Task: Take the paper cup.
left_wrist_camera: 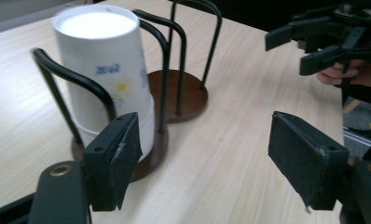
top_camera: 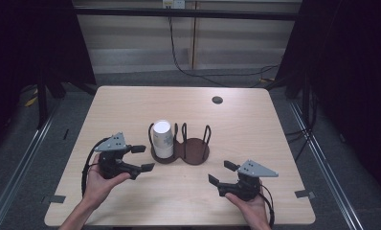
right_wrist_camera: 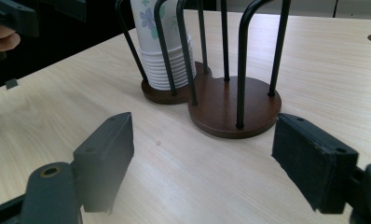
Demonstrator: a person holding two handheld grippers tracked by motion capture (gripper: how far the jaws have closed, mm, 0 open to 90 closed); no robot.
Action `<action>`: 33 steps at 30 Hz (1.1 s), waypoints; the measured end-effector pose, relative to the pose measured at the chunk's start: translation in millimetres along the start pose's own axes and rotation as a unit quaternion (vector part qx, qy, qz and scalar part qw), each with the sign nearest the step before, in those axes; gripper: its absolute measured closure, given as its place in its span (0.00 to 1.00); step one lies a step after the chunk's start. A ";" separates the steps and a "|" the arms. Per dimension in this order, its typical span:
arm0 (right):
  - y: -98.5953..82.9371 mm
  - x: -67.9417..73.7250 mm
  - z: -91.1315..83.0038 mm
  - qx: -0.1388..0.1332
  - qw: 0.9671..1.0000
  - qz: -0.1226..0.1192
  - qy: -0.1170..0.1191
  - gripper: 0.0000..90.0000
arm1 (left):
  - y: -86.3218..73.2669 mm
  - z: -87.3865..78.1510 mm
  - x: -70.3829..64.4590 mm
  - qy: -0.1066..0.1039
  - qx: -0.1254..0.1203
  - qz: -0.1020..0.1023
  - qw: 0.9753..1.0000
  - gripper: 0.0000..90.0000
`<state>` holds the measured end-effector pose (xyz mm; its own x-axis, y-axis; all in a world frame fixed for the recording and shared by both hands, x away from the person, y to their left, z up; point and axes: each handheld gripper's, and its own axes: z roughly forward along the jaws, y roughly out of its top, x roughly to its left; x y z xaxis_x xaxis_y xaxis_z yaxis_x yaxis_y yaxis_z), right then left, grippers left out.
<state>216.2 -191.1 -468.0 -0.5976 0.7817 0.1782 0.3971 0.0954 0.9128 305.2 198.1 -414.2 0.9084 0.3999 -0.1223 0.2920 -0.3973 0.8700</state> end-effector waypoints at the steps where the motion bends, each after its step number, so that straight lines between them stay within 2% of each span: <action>1: -0.1 -0.2 -0.9 0.000 1.000 0.001 0.002 0.23 | 2.5 -1.6 1.4 0.002 0.002 -0.002 1.000 0.28; 4: -0.1 -0.4 -2.6 0.001 1.000 0.006 0.004 0.23 | 9.3 -4.6 5.1 0.004 -0.002 -0.006 1.000 0.29; 6: 0.1 -1.2 -3.1 0.001 1.000 0.006 0.003 0.23 | 15.0 -5.9 6.5 0.010 0.004 0.002 1.000 0.29; 7: 0.3 -1.4 -3.3 0.001 1.000 0.006 0.003 0.23 | 17.1 -6.2 7.6 0.007 0.003 -0.001 1.000 0.29; 12: 0.1 -1.0 -1.9 0.005 1.000 0.005 0.005 0.23 | 27.5 -1.8 13.4 0.011 0.023 -0.001 1.000 0.30; 13: 0.1 -0.5 -1.7 0.004 1.000 0.006 0.006 0.23 | 30.5 -1.3 15.0 0.016 0.028 0.005 0.999 0.30; 17: -0.2 0.2 -1.8 0.006 1.000 0.006 0.009 0.22 | 40.1 -0.6 20.4 0.022 0.032 0.007 0.999 0.30; 20: -0.2 0.1 -1.9 0.007 1.000 0.005 0.009 0.22 | 45.8 -1.3 22.6 0.016 0.038 0.003 0.999 0.30; 26: -0.4 0.6 -1.3 0.012 1.000 0.005 0.013 0.22 | 53.8 -3.5 27.3 0.022 0.048 0.008 0.999 0.30; 28: -0.4 0.7 -1.5 0.009 1.000 0.005 0.016 0.22 | 56.4 -2.0 29.5 0.035 0.066 0.011 0.997 0.30; 29: -0.6 0.5 -1.6 0.009 1.000 0.007 0.018 0.21 | 57.3 -1.2 30.3 0.037 0.068 0.009 0.997 0.29; 33: -0.5 0.0 -1.5 0.009 1.000 0.006 0.020 0.21 | 62.4 -0.6 34.4 0.036 0.080 0.014 0.996 0.28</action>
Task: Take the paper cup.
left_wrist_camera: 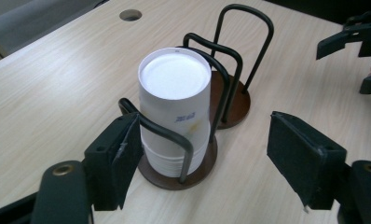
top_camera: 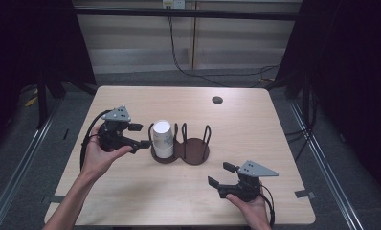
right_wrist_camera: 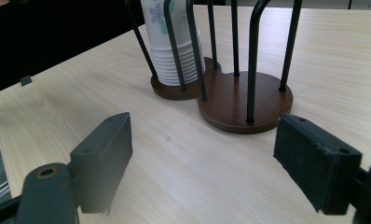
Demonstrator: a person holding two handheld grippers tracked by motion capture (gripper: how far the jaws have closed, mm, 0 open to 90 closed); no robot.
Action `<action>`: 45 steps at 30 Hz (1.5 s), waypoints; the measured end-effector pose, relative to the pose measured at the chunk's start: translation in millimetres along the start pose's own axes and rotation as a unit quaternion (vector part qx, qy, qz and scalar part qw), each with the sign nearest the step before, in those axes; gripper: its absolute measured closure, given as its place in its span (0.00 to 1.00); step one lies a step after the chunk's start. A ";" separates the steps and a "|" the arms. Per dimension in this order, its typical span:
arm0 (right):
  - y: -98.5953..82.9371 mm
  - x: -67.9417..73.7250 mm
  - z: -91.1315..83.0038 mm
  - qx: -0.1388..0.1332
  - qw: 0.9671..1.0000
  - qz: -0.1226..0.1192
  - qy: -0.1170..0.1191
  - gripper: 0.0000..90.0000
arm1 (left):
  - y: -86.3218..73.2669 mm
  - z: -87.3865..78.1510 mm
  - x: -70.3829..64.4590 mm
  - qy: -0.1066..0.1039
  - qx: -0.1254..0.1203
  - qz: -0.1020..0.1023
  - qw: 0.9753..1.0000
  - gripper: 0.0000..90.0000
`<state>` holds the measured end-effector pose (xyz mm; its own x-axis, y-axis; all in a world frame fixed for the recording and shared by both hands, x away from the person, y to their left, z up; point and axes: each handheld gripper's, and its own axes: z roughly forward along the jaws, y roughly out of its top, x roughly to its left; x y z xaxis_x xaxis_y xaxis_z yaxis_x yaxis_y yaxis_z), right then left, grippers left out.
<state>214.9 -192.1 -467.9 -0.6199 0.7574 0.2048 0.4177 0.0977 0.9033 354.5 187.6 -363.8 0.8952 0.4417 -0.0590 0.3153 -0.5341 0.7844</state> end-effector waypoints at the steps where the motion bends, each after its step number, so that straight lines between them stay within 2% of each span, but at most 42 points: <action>1: 0.0 0.0 0.0 0.000 1.000 0.000 0.001 0.21 | 1.8 0.0 0.3 0.001 0.001 -0.001 1.000 0.28; 7: 0.2 0.1 -1.4 -0.004 1.000 0.001 0.010 0.19 | 14.9 3.2 2.2 0.003 0.011 0.009 1.000 0.25; 8: 0.3 0.2 -1.6 -0.004 1.000 0.001 0.010 0.19 | 17.3 3.8 2.8 0.002 0.019 0.011 1.000 0.25; 11: 0.0 0.1 -2.0 -0.004 1.000 0.000 0.013 0.18 | 22.6 6.4 4.5 -0.002 0.030 0.014 0.999 0.27; 16: -0.1 -0.1 -2.3 -0.001 1.000 0.000 0.016 0.18 | 30.3 11.4 6.9 -0.006 0.061 0.031 0.998 0.33; 17: -0.2 -0.2 -2.0 0.000 1.000 0.002 0.018 0.19 | 31.8 12.9 7.7 -0.004 0.062 0.026 0.998 0.33; 19: -0.5 -1.0 -1.2 0.002 1.000 0.000 0.020 0.19 | 35.8 15.0 11.4 -0.007 0.084 0.035 0.996 0.30; 20: -0.5 -0.8 -0.9 0.004 1.000 0.002 0.021 0.19 | 37.2 17.4 11.4 -0.004 0.086 0.033 0.996 0.30; 21: -0.5 -0.6 -0.5 0.004 1.000 0.001 0.021 0.18 | 39.7 19.0 12.6 -0.004 0.098 0.040 0.994 0.30; 22: -0.6 -0.2 -0.6 0.004 1.000 0.000 0.019 0.18 | 41.7 21.2 12.1 -0.001 0.101 0.035 0.994 0.30; 23: -0.7 0.1 -0.7 0.004 1.000 0.000 0.017 0.17 | 44.3 22.4 13.1 0.000 0.110 0.043 0.993 0.29; 25: -0.9 0.0 -0.5 0.005 1.000 0.001 0.015 0.17 | 48.1 25.0 14.0 0.005 0.111 0.043 0.993 0.27; 26: -0.9 -0.1 -0.5 0.005 1.000 0.001 0.014 0.16 | 49.2 27.5 14.1 0.002 0.110 0.036 0.993 0.26; 28: -0.8 -0.1 -0.3 0.005 1.000 0.002 0.014 0.16 | 52.8 31.1 14.2 0.004 0.126 0.043 0.991 0.25; 30: -0.8 -0.1 -0.2 0.006 1.000 0.002 0.014 0.16 | 55.3 35.3 12.5 0.005 0.130 0.037 0.991 0.23; 33: -0.9 0.2 -0.1 0.008 1.000 -0.001 0.015 0.16 | 59.9 39.1 15.0 0.006 0.141 0.043 0.989 0.24; 35: -1.1 1.0 -0.2 0.008 1.000 -0.002 0.014 0.16 | 61.6 41.4 16.0 -0.001 0.139 0.030 0.990 0.23; 36: -1.1 1.1 -0.2 0.010 1.000 -0.005 0.013 0.16 | 62.7 41.8 16.8 0.000 0.146 0.038 0.989 0.24; 38: -1.4 1.1 0.0 0.010 1.000 -0.004 0.014 0.16 | 63.4 45.6 17.4 -0.007 0.150 0.035 0.988 0.25; 39: -1.5 0.8 0.3 0.011 1.000 -0.004 0.014 0.16 | 64.2 46.9 19.2 -0.005 0.158 0.040 0.987 0.25; 42: -1.6 0.5 0.6 0.013 1.000 -0.003 0.014 0.16 | 65.3 51.8 20.2 -0.004 0.166 0.039 0.985 0.24; 44: -1.8 0.8 0.6 0.015 1.000 -0.003 0.014 0.16 | 66.9 53.8 20.8 -0.011 0.173 0.047 0.984 0.24; 45: -1.9 0.8 0.7 0.015 1.000 -0.004 0.014 0.16 | 67.4 55.3 19.7 -0.013 0.173 0.042 0.984 0.24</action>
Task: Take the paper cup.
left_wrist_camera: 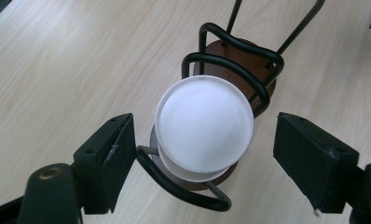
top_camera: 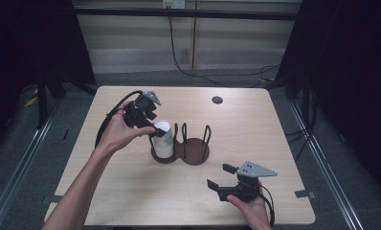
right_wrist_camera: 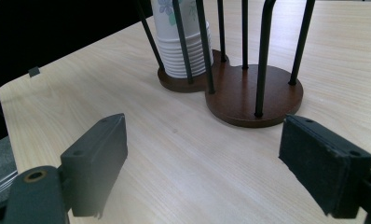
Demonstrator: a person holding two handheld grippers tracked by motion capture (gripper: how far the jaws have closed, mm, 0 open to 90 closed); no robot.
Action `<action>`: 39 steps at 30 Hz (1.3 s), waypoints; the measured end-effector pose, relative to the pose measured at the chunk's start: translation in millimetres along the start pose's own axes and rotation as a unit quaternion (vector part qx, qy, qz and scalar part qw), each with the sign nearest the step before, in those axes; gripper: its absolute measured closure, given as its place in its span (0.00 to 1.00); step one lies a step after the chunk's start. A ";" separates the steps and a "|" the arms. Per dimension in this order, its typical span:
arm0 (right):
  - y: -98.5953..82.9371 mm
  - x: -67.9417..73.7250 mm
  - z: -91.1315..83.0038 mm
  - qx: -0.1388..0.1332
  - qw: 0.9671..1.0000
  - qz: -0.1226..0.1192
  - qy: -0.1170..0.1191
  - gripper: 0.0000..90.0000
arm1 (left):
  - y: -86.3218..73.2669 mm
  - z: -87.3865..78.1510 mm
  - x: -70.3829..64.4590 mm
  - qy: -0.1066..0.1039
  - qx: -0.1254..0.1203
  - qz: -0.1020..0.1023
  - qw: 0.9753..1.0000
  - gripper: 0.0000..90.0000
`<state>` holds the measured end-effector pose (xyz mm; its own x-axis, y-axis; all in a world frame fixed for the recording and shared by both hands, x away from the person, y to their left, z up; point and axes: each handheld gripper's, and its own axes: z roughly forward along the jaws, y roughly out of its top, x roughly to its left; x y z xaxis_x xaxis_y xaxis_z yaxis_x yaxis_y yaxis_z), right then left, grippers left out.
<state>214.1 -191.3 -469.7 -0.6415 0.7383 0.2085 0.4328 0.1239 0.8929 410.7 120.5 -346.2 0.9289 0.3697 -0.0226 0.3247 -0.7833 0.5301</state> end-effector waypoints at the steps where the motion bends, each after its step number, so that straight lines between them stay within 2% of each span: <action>1: -0.1 0.0 0.2 0.000 1.000 0.000 0.000 0.16 | 1.1 1.0 0.0 -0.001 0.005 0.004 1.000 0.25; 4: -0.1 0.4 0.5 0.001 1.000 -0.002 -0.001 0.16 | 4.2 3.6 1.5 -0.002 0.011 0.006 1.000 0.27; 7: -0.2 1.1 0.2 0.002 1.000 -0.002 0.000 0.16 | 5.6 6.4 1.9 -0.002 0.015 0.000 1.000 0.27; 9: -0.1 0.9 0.0 0.002 1.000 -0.005 0.000 0.16 | 6.0 9.2 2.7 -0.005 0.029 0.009 1.000 0.27; 10: -0.2 1.0 0.0 0.002 1.000 -0.003 0.000 0.16 | 5.9 11.2 1.7 -0.003 0.028 0.003 1.000 0.28; 11: -0.3 0.7 0.2 0.002 1.000 -0.002 0.000 0.16 | 6.4 12.4 2.2 -0.001 0.035 0.009 0.999 0.28; 13: -0.4 0.4 0.6 0.002 1.000 -0.002 0.001 0.16 | 6.7 14.7 1.1 0.001 0.032 0.004 0.999 0.28; 15: -0.2 1.0 0.4 0.001 1.000 -0.004 0.002 0.16 | 7.6 16.2 0.8 0.001 0.040 0.010 0.999 0.28; 18: -0.3 1.9 0.6 0.001 1.000 -0.005 0.002 0.16 | 7.9 19.5 -1.1 0.008 0.042 0.007 0.999 0.29; 22: -0.3 1.3 0.5 0.001 1.000 -0.006 0.001 0.16 | 8.7 22.9 -0.7 0.007 0.057 0.010 0.998 0.31; 24: -0.3 1.1 0.3 0.000 1.000 -0.004 0.002 0.16 | 8.4 24.3 -0.6 0.000 0.052 0.009 0.999 0.33; 26: -0.4 1.1 0.4 0.002 1.000 -0.002 0.002 0.16 | 9.1 25.3 -0.9 0.005 0.058 0.016 0.998 0.37; 32: -0.5 1.5 1.0 0.002 1.000 -0.005 0.004 0.16 | 11.0 26.3 -0.8 0.002 0.063 0.016 0.998 0.38; 35: -0.5 1.1 1.0 0.002 1.000 -0.004 0.004 0.16 | 12.1 26.5 -2.0 0.007 0.059 0.011 0.998 0.38; 37: -0.5 1.1 0.9 0.002 1.000 -0.004 0.003 0.16 | 13.2 26.9 -0.9 0.004 0.058 0.017 0.998 0.39; 38: -0.5 1.2 0.9 0.003 1.000 -0.003 0.004 0.16 | 13.3 27.6 -1.9 0.004 0.053 0.006 0.999 0.39; 39: -0.5 1.3 1.1 0.002 1.000 -0.002 0.004 0.16 | 13.8 27.5 -1.7 0.002 0.054 0.006 0.999 0.39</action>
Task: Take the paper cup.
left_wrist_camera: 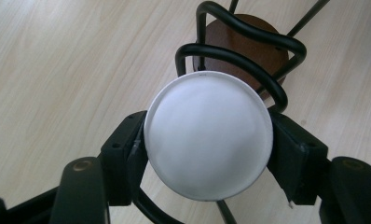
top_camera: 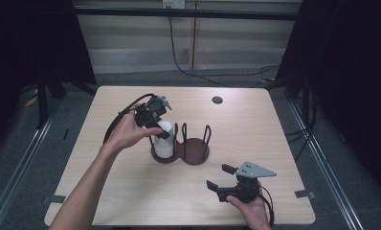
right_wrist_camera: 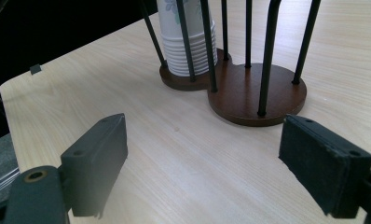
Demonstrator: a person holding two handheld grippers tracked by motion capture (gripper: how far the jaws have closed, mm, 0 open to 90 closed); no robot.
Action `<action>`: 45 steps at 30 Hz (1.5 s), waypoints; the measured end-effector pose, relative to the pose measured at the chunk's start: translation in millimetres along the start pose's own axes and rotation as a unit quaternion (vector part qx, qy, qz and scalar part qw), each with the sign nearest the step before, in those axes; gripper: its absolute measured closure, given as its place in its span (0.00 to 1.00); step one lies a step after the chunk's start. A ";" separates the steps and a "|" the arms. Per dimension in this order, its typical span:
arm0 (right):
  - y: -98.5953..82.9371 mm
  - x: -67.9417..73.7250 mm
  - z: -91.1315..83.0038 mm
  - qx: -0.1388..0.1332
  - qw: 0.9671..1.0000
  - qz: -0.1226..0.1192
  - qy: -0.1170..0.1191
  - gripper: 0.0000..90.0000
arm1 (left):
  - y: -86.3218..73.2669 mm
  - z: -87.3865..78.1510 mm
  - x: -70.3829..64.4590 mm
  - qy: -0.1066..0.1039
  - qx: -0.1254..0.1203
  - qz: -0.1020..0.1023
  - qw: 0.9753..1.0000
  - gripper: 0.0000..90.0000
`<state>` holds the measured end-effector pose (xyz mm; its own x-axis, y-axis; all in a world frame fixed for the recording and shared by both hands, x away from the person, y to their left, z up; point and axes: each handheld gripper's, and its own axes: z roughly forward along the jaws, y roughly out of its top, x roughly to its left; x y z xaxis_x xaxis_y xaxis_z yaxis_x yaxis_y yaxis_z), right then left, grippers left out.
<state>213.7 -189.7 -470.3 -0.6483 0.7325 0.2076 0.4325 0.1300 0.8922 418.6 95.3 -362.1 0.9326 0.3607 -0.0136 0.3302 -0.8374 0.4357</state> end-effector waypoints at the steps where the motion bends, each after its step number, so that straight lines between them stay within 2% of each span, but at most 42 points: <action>1: 0.0 0.0 0.1 0.000 1.000 0.000 0.000 0.16 | 0.5 -0.1 0.2 -0.003 0.001 -0.001 1.000 0.39; 2: 0.0 0.2 0.0 0.001 1.000 0.000 0.000 0.16 | 1.2 -0.5 0.5 -0.001 0.003 0.006 1.000 0.39; 5: -0.1 0.3 0.2 0.000 1.000 -0.002 0.000 0.16 | 2.7 -1.9 0.4 -0.001 -0.005 0.006 1.000 0.39; 6: -0.1 0.2 0.4 0.000 1.000 -0.002 0.000 0.16 | 3.3 -2.4 -0.2 -0.004 -0.005 0.000 1.000 0.39; 8: -0.2 0.4 0.4 0.001 1.000 -0.002 0.000 0.16 | 3.8 -3.8 -0.2 0.001 -0.003 0.007 1.000 0.39; 11: -0.3 0.8 0.3 0.001 1.000 -0.001 0.000 0.16 | 2.9 -6.8 -1.2 0.002 -0.008 0.004 1.000 0.40; 12: -0.3 0.7 0.4 0.001 1.000 -0.002 0.001 0.16 | 3.0 -8.5 -0.2 0.000 -0.003 0.008 1.000 0.40; 13: -0.3 0.7 0.6 0.001 1.000 -0.002 0.001 0.16 | 2.5 -8.4 -1.5 0.002 -0.013 -0.001 1.000 0.40; 16: -0.3 1.0 0.9 0.002 1.000 -0.001 0.001 0.16 | 2.9 -10.7 -0.9 0.002 -0.002 0.010 1.000 0.40; 17: -0.3 1.1 1.0 0.002 1.000 -0.001 0.001 0.16 | 2.7 -10.6 -1.1 0.004 -0.008 0.008 1.000 0.40; 20: -0.3 0.9 1.1 0.002 1.000 -0.001 0.001 0.16 | 3.3 -12.3 -1.2 0.010 -0.004 0.015 1.000 0.40; 23: -0.3 1.1 1.0 0.002 1.000 -0.002 0.001 0.17 | 2.1 -12.7 -1.5 0.010 -0.010 0.005 1.000 0.40; 26: -0.1 2.2 0.5 0.001 1.000 -0.004 0.000 0.17 | 1.8 -16.4 0.0 0.009 -0.011 0.009 1.000 0.40; 28: -0.1 2.3 0.7 0.003 1.000 -0.004 0.001 0.17 | 0.6 -18.2 0.0 0.005 -0.018 0.000 1.000 0.40; 30: -0.3 1.7 1.0 0.002 1.000 -0.004 0.001 0.17 | -0.1 -21.6 1.7 0.002 -0.015 0.004 1.000 0.40; 31: -0.2 1.5 1.0 0.001 1.000 -0.004 0.001 0.17 | -0.9 -21.9 0.7 0.004 -0.022 -0.004 1.000 0.40; 33: -0.2 1.5 0.9 0.002 1.000 -0.002 0.000 0.17 | -1.7 -24.7 1.1 0.001 -0.027 -0.007 1.000 0.40; 35: -0.2 1.5 1.0 0.002 1.000 -0.003 0.001 0.17 | -2.1 -26.8 2.4 -0.001 -0.026 0.000 1.000 0.40; 37: -0.2 1.7 1.2 0.001 1.000 -0.003 0.002 0.17 | -3.0 -27.3 2.0 -0.003 -0.031 -0.011 0.999 0.40; 38: -0.1 1.8 1.2 0.001 1.000 -0.003 0.002 0.17 | -3.4 -28.1 2.9 -0.004 -0.029 -0.007 1.000 0.41; 39: 0.0 1.9 1.1 0.001 1.000 -0.003 0.002 0.17 | -3.9 -28.3 2.5 -0.005 -0.035 -0.016 0.999 0.41; 43: -0.1 1.5 1.3 0.000 1.000 -0.001 0.001 0.17 | -4.9 -32.6 4.6 -0.012 -0.032 -0.011 0.999 0.41; 45: -0.1 1.5 1.3 0.000 1.000 -0.003 0.002 0.17 | -5.5 -33.8 3.9 -0.011 -0.039 -0.019 0.999 0.41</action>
<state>213.5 -187.7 -470.6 -0.6525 0.7298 0.2041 0.4297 0.1344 0.8929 415.4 115.2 -334.1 0.9231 0.3813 -0.0503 0.3531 -0.7883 0.5039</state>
